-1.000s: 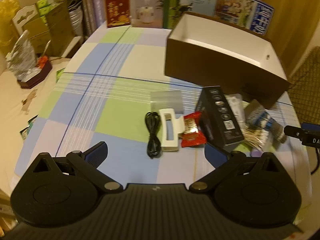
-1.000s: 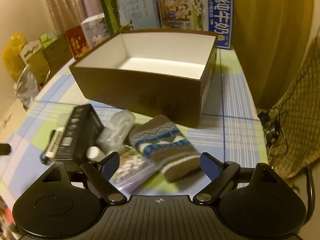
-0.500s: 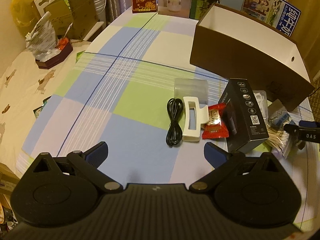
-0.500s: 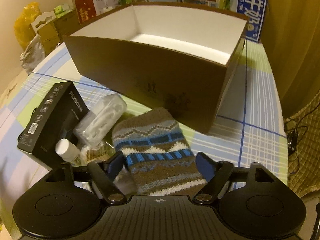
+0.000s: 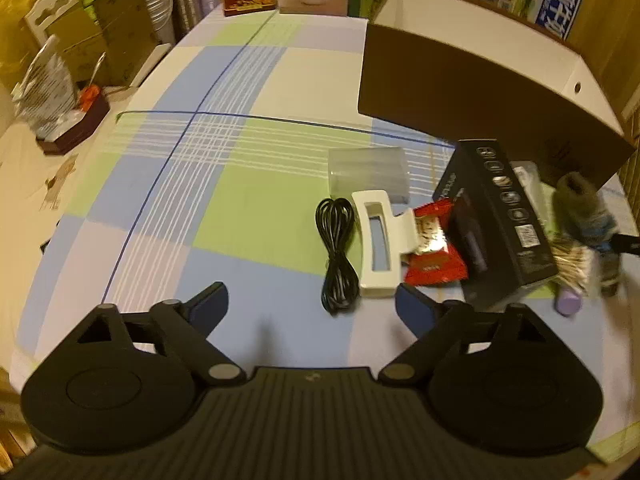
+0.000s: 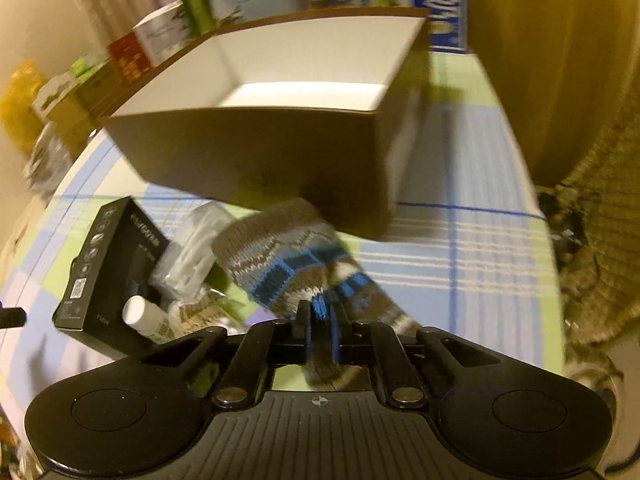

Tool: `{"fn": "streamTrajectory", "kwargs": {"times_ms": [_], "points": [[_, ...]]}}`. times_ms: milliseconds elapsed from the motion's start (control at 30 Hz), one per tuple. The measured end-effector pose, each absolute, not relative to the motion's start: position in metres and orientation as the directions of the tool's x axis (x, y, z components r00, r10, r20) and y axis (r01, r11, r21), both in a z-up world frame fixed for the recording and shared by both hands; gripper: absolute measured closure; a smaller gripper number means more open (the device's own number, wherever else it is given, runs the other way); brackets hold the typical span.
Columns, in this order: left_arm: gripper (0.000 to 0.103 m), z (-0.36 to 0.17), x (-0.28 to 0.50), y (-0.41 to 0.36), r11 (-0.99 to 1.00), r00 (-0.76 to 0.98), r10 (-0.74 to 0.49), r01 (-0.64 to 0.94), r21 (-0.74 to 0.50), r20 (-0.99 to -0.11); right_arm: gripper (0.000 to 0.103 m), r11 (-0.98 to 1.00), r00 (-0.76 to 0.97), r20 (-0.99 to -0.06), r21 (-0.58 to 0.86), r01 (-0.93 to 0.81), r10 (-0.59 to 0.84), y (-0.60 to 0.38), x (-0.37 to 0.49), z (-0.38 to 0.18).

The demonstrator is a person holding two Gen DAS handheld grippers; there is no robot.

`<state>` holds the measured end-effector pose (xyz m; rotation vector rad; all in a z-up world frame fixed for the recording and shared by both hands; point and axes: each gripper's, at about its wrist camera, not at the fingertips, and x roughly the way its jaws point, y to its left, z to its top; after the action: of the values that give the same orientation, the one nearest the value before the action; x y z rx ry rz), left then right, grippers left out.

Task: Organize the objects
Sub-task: 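Grasp the knitted brown-blue sock with the right tool while the left tool grasps the black cable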

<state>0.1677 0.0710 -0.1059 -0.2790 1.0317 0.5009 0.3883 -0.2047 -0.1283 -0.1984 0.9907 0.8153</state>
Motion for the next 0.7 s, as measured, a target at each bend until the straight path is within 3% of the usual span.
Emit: {"fn": "streamTrajectory", "kwargs": {"times_ms": [267, 400, 567, 700], "points": [[0.041, -0.137, 0.193, 0.1, 0.891, 0.414, 0.21, -0.453, 0.0, -0.886, 0.099, 0.805, 0.353, -0.825, 0.19, -0.562, 0.441, -0.235, 0.389, -0.126], [0.046, -0.15, 0.204, 0.107, 0.911, 0.417, 0.176, -0.412, -0.013, -0.892, 0.099, 0.83, 0.376, -0.82, 0.197, -0.522, 0.431, -0.24, 0.386, -0.123], [0.063, -0.165, 0.215, 0.112, 0.925, 0.421, 0.128, -0.376, -0.045, -0.898, 0.098, 0.851, 0.397, -0.822, 0.187, -0.491, 0.409, -0.243, 0.384, -0.118], [0.069, -0.168, 0.222, 0.111, 0.939, 0.435, 0.128, -0.343, -0.033, -0.891, 0.097, 0.854, 0.396, -0.821, 0.196, -0.482, 0.412, -0.243, 0.384, -0.119]]}}
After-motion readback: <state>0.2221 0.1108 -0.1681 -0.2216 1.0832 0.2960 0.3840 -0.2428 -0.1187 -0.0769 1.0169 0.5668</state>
